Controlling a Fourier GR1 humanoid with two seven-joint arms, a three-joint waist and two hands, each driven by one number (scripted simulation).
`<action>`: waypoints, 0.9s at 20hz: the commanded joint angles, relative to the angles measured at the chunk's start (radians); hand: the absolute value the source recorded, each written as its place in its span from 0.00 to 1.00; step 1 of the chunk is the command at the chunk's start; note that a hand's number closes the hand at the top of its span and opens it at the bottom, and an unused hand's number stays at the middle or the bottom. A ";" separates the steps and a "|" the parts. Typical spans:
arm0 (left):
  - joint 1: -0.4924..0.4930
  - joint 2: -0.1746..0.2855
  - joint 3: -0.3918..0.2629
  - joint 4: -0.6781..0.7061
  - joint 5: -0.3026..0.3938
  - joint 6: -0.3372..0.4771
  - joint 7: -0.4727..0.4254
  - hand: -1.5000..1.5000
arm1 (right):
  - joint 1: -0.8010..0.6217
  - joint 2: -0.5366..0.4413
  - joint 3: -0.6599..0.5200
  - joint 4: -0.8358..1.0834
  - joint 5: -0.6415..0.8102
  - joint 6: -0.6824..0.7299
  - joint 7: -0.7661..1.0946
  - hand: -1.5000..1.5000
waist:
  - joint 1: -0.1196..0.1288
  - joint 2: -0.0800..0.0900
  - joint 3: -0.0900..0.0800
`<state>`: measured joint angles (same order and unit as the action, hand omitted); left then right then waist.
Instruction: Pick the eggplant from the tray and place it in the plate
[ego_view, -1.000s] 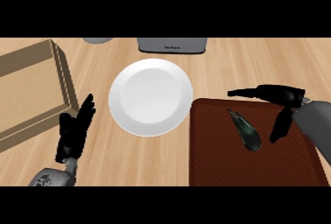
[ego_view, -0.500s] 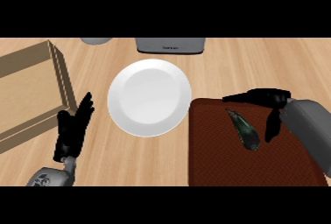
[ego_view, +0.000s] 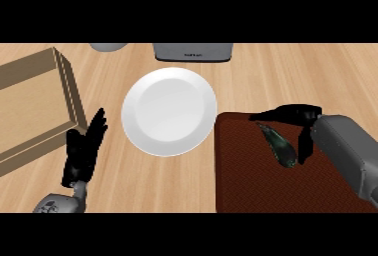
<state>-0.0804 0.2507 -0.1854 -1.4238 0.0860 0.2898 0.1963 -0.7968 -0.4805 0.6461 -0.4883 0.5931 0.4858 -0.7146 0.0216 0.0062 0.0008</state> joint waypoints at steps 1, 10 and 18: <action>-0.029 0.004 0.029 0.046 0.004 -0.026 -0.011 0.50 | -0.033 0.045 -0.009 0.087 0.018 0.079 -0.098 0.00 | -0.002 0.001 0.000; 0.071 -0.003 0.011 -0.061 -0.025 -0.025 -0.005 0.50 | -0.016 0.061 0.005 0.156 0.066 0.023 -0.139 0.00 | 0.002 0.000 0.000; -0.013 -0.018 0.061 0.038 -0.012 -0.060 -0.019 0.50 | -0.036 0.060 -0.023 0.147 0.085 -0.084 -0.238 1.00 | -0.011 0.000 -0.001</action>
<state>-0.0365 0.2335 -0.1598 -1.4674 0.0623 0.2597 0.2045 -0.8222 -0.4134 0.6354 -0.3677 0.6644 0.3480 -0.8387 0.0199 -0.0019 -0.0029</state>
